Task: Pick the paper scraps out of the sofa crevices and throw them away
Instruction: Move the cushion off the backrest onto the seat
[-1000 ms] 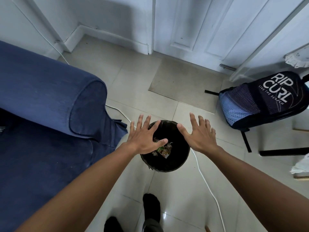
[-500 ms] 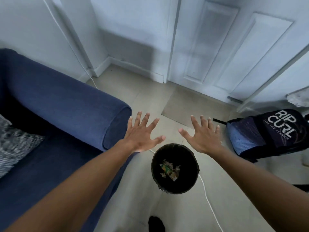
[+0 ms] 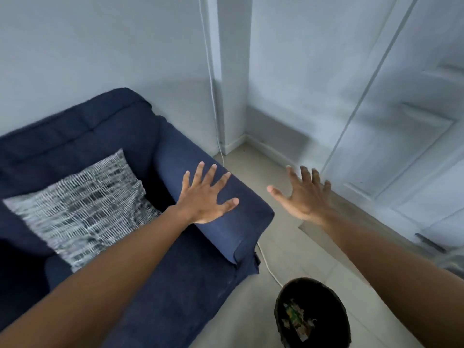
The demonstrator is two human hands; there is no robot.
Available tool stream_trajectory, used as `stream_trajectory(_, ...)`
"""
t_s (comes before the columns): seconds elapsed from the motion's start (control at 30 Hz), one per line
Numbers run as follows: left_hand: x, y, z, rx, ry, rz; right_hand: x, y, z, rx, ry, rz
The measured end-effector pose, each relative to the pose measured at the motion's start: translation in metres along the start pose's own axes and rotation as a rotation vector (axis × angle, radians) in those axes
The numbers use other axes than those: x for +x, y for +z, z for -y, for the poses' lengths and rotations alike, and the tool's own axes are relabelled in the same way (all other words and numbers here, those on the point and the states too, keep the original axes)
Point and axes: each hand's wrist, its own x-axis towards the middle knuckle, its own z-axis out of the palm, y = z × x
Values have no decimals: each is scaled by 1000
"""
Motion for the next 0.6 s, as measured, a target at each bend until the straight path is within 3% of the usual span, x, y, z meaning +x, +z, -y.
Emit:
stream_trajectory(0.27,-77,-92,134,-25,-315,-126,41,-62,167,40,-253,-50)
stream_trajectory(0.6,-227,-138,250,-72,-692,-209,29,-90,349,66,-559,-50)
